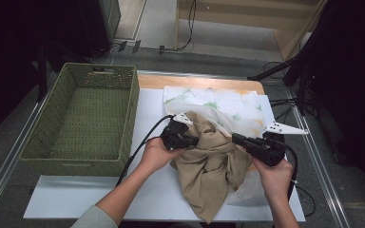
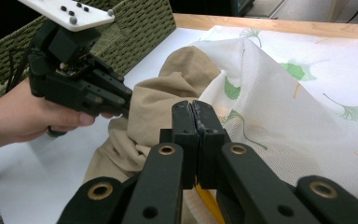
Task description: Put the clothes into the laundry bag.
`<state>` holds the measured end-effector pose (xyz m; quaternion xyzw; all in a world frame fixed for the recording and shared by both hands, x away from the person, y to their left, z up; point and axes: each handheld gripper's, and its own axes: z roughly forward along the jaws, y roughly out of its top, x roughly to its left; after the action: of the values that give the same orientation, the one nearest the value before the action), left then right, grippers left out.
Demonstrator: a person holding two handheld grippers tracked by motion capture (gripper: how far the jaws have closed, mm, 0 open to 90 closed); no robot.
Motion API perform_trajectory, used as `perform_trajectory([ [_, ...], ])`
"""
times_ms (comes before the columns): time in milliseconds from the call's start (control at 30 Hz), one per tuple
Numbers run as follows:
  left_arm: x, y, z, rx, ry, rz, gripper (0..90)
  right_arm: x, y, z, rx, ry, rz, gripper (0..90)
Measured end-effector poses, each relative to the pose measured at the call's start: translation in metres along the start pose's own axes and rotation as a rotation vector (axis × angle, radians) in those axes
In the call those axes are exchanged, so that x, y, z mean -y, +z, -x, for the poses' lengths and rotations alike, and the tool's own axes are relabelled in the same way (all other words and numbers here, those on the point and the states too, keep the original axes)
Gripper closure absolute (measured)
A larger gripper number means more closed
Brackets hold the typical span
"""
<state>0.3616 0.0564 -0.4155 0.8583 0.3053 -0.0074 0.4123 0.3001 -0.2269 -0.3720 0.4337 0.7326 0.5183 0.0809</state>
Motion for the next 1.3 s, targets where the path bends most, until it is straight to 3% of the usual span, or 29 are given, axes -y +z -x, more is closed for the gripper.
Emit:
perform_trajectory([
  [300,-0.01,0.022,0.015,0.048,0.025,0.003,90.0,0.0,0.003,0.0,0.005,0.005,-0.005,89.3],
  [500,-0.02,0.042,0.038,0.088,0.081,-0.012,90.0,0.001,0.004,0.002,0.005,0.016,0.0,89.3],
  [733,-0.027,0.056,0.059,0.118,0.107,0.002,90.0,0.003,0.002,0.004,0.016,0.022,0.01,89.3],
  [867,-0.029,0.061,0.063,0.099,0.094,0.023,90.0,0.006,0.003,0.004,-0.006,0.042,0.008,89.4],
  [1067,-0.036,0.059,0.066,0.033,0.076,0.084,90.0,0.006,0.0,-0.006,-0.049,0.028,0.03,89.5],
  [1300,-0.045,0.051,0.05,-0.004,0.01,0.101,90.0,0.001,-0.01,-0.024,-0.078,-0.007,0.052,89.5],
])
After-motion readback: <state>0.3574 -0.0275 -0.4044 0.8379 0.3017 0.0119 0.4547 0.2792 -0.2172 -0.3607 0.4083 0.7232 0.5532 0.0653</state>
